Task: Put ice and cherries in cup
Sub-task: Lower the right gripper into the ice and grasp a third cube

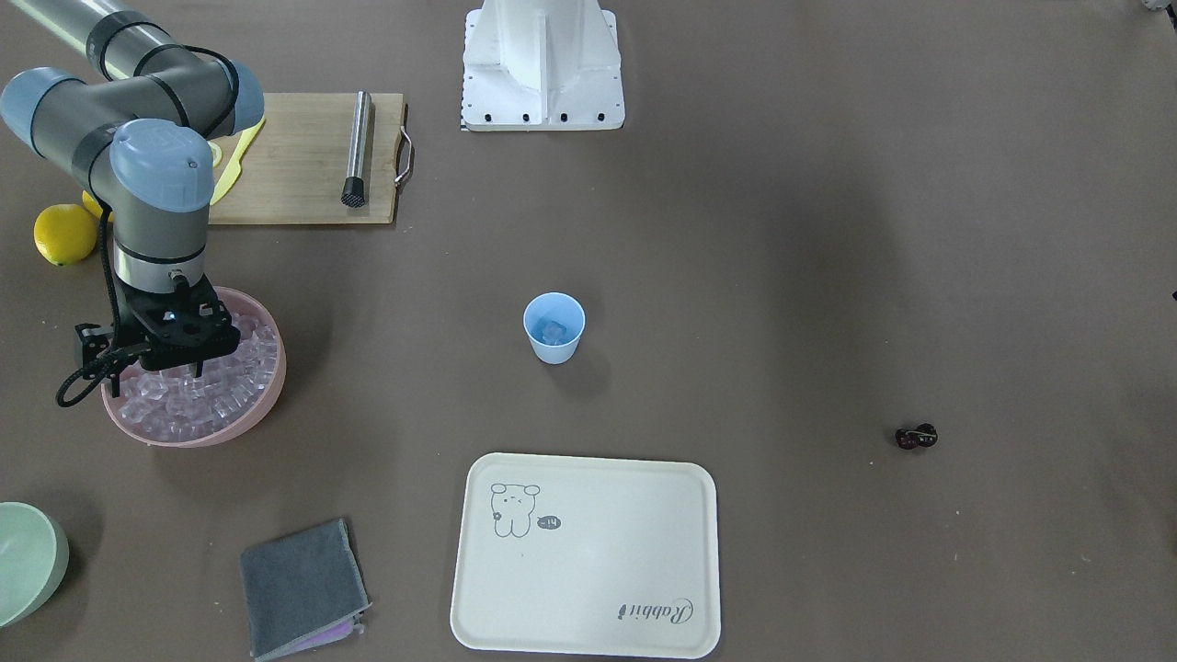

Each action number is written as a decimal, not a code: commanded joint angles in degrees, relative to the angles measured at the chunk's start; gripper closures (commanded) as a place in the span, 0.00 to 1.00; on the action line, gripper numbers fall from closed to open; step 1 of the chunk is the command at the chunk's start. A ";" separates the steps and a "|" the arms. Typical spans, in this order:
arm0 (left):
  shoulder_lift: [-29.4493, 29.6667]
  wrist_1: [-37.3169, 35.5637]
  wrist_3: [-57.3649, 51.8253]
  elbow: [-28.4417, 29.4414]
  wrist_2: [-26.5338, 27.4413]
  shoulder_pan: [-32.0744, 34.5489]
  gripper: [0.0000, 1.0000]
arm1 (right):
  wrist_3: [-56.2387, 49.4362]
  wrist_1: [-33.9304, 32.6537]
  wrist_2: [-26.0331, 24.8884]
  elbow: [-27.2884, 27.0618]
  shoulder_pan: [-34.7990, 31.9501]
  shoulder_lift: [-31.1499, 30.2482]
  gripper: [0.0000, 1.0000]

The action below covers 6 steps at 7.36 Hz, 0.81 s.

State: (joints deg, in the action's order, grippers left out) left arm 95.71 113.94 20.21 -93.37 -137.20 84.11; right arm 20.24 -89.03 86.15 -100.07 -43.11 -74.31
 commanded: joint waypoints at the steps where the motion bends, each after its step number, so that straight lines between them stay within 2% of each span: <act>1: -0.08 -0.03 0.18 -0.23 0.00 0.00 0.02 | 0.06 0.08 -0.45 0.23 0.39 0.04 0.11; 2: -0.17 -0.03 0.18 -0.23 0.00 0.00 0.02 | 0.23 0.08 -0.45 0.32 0.74 0.13 0.14; 4: -0.17 -0.03 0.00 0.04 0.00 0.00 0.02 | 0.41 0.08 -0.45 0.32 0.75 0.13 0.30; 6: -0.17 -0.03 0.00 0.12 0.00 0.00 0.02 | 0.15 0.08 -0.80 0.32 0.66 -0.05 0.32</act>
State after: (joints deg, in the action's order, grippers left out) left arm 95.54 113.91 20.22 -93.29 -137.20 84.11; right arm 20.51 -88.95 85.58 -99.76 -42.43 -74.26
